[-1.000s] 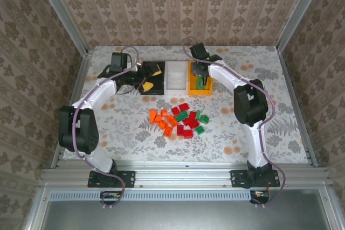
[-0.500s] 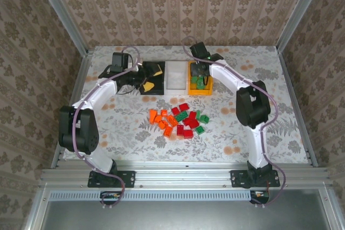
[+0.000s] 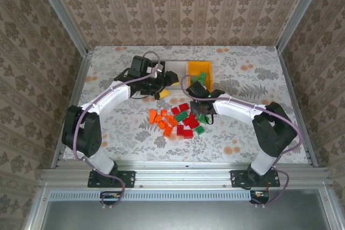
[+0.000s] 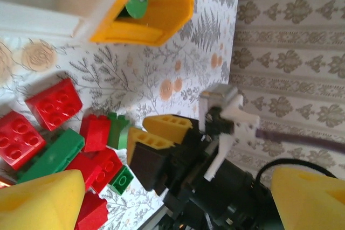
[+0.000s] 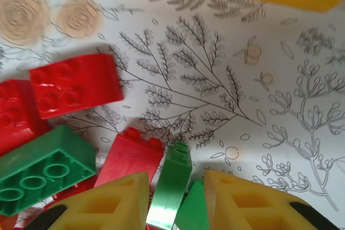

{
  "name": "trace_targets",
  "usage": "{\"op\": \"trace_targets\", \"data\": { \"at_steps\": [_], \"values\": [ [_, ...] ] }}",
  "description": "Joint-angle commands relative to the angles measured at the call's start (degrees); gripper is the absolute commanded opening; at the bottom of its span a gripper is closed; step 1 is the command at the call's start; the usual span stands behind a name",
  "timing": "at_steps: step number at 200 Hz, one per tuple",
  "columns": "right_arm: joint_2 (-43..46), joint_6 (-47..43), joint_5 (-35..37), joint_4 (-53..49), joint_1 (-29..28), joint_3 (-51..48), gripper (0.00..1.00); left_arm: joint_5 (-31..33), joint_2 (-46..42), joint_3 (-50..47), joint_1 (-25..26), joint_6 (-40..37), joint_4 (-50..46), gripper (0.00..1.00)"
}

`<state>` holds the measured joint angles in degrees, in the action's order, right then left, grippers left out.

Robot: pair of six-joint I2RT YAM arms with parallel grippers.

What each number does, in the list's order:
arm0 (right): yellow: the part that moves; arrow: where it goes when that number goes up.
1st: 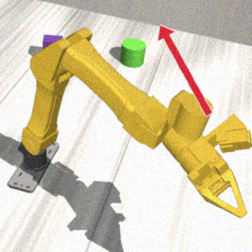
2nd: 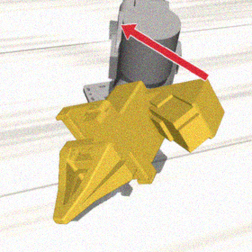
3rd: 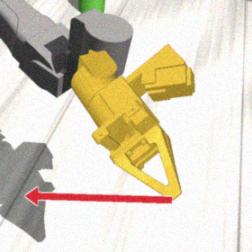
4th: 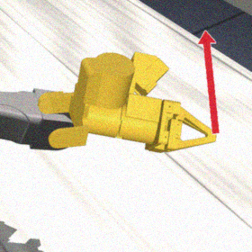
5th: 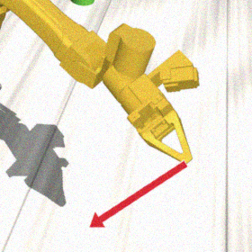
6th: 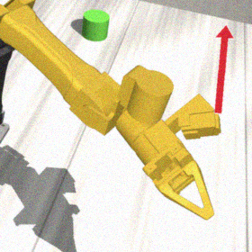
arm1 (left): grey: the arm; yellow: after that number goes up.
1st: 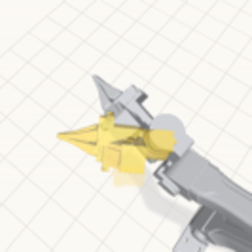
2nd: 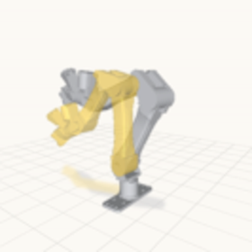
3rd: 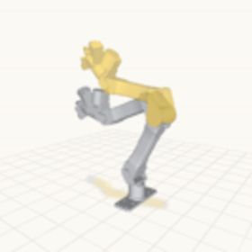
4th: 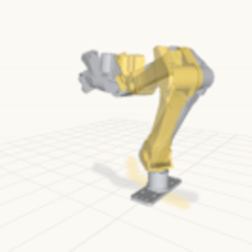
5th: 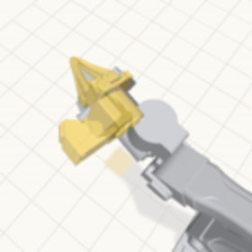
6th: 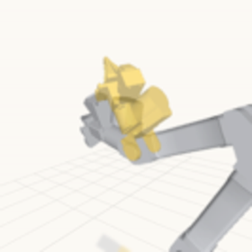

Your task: Sort the legos into containers by color

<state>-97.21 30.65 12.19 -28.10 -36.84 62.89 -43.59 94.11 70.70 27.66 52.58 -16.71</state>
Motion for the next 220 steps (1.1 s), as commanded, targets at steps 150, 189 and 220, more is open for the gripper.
{"op": "trace_targets", "data": {
  "at_steps": [150, 189, 220],
  "values": [
    [-4.3, 3.4, 1.2, 4.6, 0.0, -2.8, 0.27, 1.1, 1.8, 0.9, 1.0, -2.3, -2.4, 0.92],
    [-4.7, 2.8, 2.0, 5.2, 0.1, -2.1, 0.19, 1.1, 2.0, 1.0, 1.0, -2.3, -2.4, 0.92],
    [-3.3, 2.4, 3.1, 5.2, 0.1, -1.1, 0.16, 0.8, 1.8, 1.3, 0.4, -2.4, -2.7, 0.92]
  ]
}}
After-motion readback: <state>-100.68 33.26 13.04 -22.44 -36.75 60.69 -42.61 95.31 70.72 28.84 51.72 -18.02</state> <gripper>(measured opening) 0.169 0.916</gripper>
